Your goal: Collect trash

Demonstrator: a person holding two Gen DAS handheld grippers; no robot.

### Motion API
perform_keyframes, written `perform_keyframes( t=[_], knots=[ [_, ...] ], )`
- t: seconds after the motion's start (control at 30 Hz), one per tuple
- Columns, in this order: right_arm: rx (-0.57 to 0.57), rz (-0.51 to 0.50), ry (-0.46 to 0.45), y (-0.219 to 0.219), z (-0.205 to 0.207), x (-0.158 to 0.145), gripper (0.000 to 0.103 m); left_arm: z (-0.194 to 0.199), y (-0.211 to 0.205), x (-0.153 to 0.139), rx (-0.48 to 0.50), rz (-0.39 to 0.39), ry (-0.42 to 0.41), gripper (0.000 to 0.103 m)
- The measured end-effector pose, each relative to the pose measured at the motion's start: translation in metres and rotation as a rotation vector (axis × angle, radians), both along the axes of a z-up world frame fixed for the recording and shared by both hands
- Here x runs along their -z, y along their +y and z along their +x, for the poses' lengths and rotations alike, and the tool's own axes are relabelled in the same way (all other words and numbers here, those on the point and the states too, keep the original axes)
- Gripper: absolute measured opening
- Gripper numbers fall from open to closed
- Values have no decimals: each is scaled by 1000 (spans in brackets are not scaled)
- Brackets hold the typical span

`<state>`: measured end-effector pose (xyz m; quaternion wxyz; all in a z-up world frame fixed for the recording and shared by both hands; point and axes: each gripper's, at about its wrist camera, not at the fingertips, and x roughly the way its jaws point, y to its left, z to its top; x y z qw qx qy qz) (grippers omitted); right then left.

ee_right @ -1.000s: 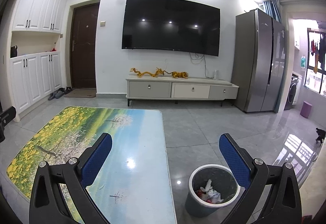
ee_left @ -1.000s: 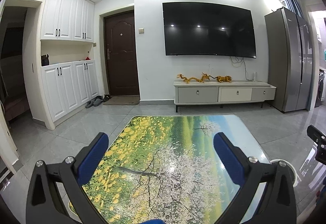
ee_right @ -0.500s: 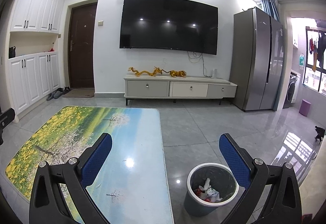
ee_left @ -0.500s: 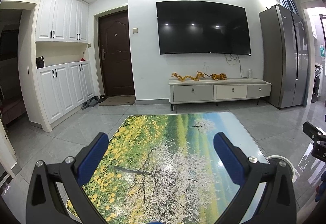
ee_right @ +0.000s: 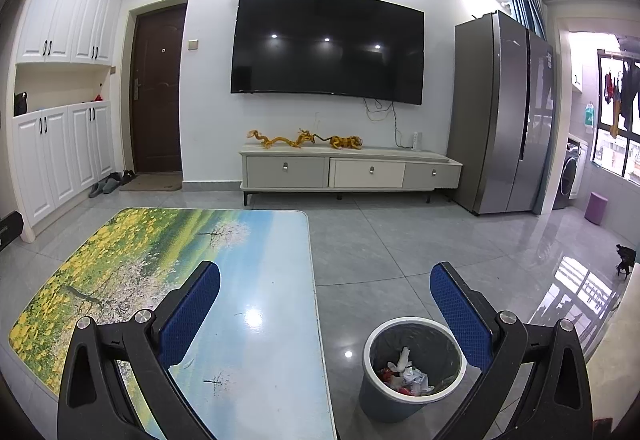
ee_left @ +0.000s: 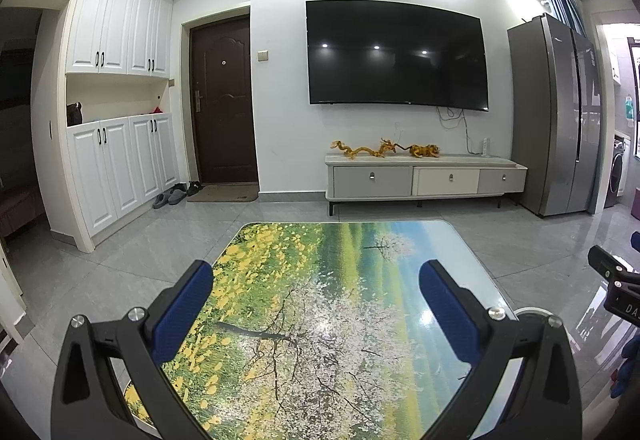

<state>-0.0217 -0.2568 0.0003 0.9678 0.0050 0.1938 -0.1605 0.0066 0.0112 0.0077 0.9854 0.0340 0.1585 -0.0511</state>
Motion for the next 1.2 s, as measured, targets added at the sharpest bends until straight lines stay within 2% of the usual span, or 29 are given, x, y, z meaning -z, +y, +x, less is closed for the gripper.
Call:
perform_keyframes(
  t=[1.2],
  knots=[
    [26, -13, 12, -1, 4, 7, 103, 6, -2, 8, 17, -18, 35, 103]
  ],
)
